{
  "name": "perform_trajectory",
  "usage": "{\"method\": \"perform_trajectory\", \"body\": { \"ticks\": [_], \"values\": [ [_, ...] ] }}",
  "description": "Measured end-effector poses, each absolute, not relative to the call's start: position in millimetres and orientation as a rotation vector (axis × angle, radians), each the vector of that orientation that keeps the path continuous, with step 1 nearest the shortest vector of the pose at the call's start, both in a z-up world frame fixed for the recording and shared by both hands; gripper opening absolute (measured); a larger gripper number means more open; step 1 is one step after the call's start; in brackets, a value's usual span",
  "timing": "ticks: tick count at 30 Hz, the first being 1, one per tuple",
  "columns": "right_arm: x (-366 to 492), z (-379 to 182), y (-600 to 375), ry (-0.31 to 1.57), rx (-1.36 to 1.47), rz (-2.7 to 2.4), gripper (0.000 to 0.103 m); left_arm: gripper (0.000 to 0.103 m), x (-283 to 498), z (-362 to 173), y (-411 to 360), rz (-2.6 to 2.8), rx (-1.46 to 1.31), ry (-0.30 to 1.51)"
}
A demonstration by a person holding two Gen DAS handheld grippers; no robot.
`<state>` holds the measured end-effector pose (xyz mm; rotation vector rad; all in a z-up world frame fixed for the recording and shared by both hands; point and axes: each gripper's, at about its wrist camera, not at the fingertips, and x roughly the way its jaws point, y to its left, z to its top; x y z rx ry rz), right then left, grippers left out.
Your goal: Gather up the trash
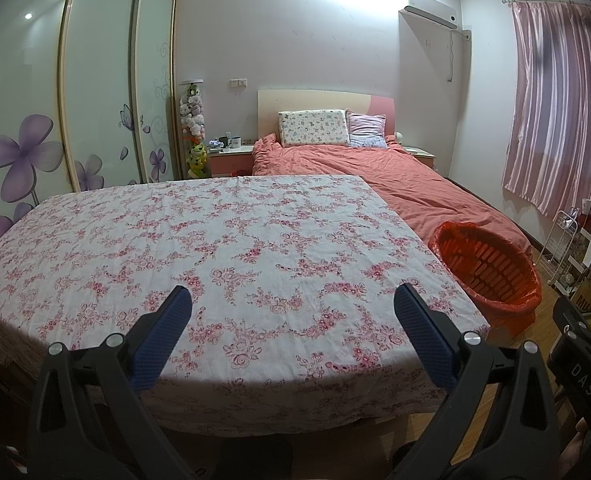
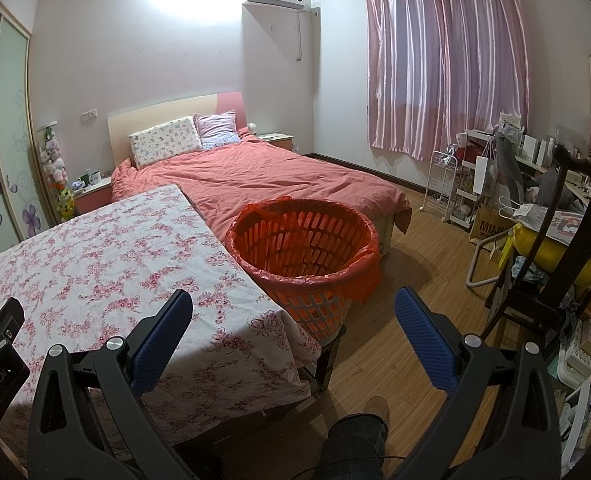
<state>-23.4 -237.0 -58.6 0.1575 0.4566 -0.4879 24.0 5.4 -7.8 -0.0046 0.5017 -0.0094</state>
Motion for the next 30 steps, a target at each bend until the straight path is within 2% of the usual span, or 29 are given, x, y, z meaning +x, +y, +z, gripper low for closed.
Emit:
{"method": "perform_trajectory", "body": {
  "ticks": [30],
  "values": [
    [-23.5, -58.4, -237.2, 0.458, 0.159, -0.488, 0.100, 0.099, 20.8, -12.1, 6.2, -0.003, -0.002, 0.514]
  ]
}}
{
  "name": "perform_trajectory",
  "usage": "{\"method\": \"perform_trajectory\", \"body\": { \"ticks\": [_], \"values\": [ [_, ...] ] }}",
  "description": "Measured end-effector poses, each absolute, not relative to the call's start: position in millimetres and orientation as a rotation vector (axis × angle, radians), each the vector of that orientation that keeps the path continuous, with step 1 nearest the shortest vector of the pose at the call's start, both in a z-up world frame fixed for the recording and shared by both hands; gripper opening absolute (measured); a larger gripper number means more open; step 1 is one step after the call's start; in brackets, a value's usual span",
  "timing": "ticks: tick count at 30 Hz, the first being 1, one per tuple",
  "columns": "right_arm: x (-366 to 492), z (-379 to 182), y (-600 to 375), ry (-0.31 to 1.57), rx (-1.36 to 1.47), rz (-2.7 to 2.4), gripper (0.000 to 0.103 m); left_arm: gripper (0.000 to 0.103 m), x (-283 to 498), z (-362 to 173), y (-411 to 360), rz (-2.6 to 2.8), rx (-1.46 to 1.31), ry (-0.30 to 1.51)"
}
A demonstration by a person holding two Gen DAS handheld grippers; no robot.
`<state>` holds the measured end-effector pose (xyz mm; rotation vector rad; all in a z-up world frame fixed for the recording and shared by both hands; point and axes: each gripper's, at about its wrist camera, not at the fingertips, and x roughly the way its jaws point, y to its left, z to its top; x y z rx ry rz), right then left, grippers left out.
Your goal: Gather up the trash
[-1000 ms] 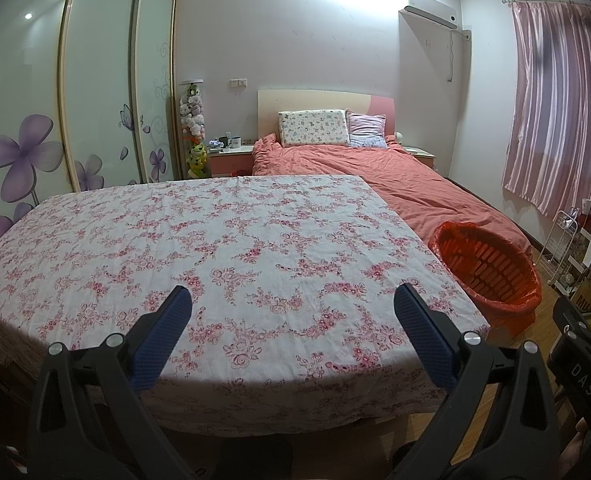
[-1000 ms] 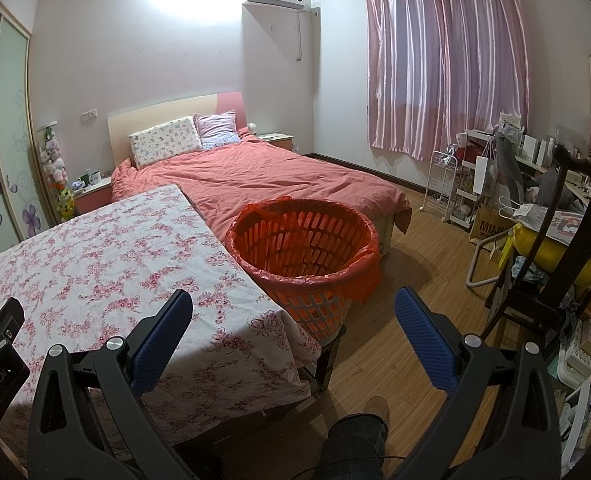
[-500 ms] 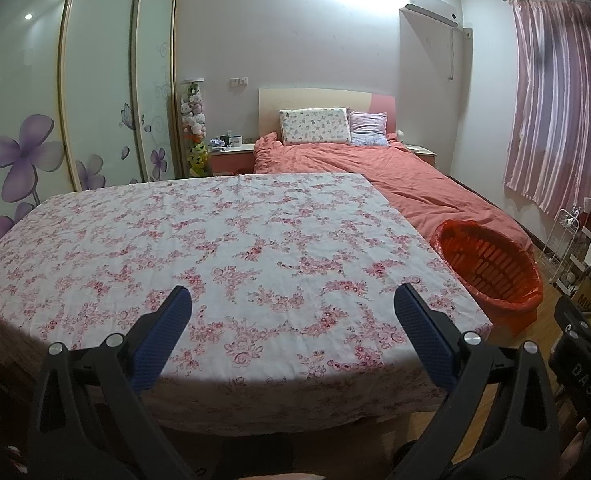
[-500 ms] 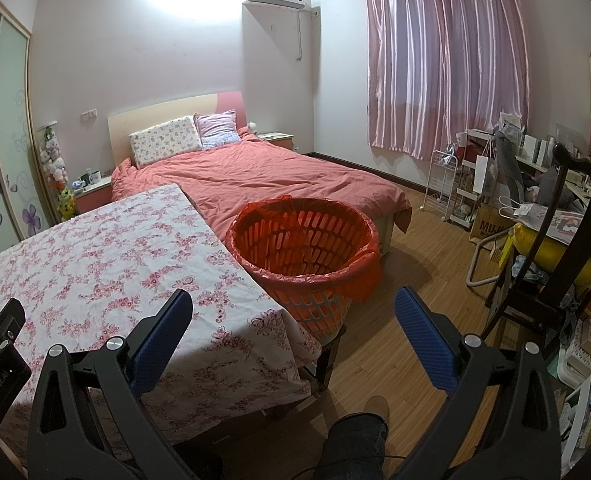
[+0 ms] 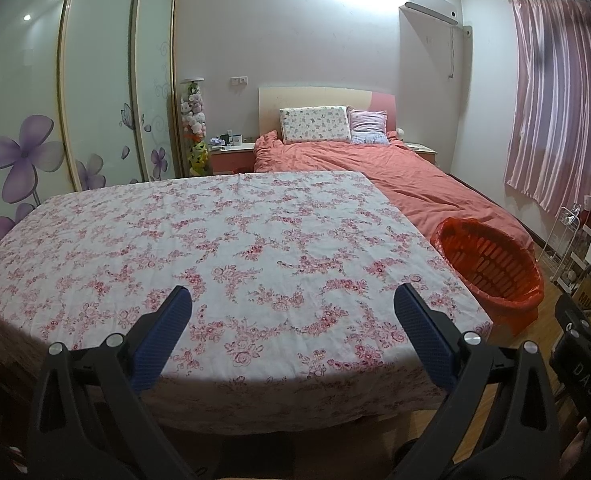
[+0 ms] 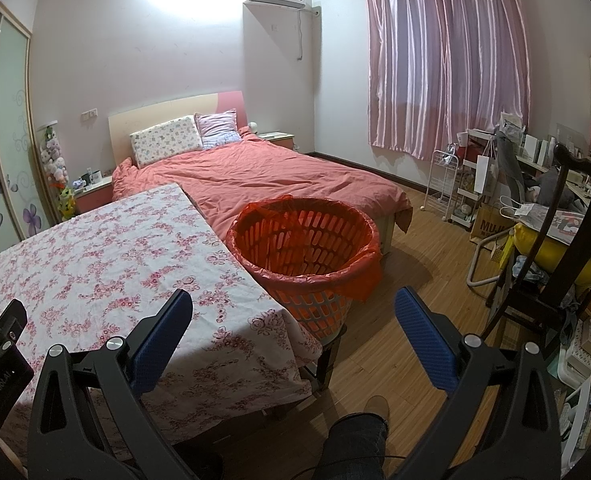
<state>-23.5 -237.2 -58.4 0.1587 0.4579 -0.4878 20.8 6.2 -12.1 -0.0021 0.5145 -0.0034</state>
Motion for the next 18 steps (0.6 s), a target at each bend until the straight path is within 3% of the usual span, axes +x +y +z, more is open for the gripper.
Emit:
{"method": "perform_trajectory", "body": {
  "ticks": [18],
  "values": [
    [-23.8, -59.4, -236.6, 0.461, 0.159, -0.487, 0.100, 0.099, 21.9, -14.4, 5.3, -0.003, 0.009, 0.525]
  ]
}}
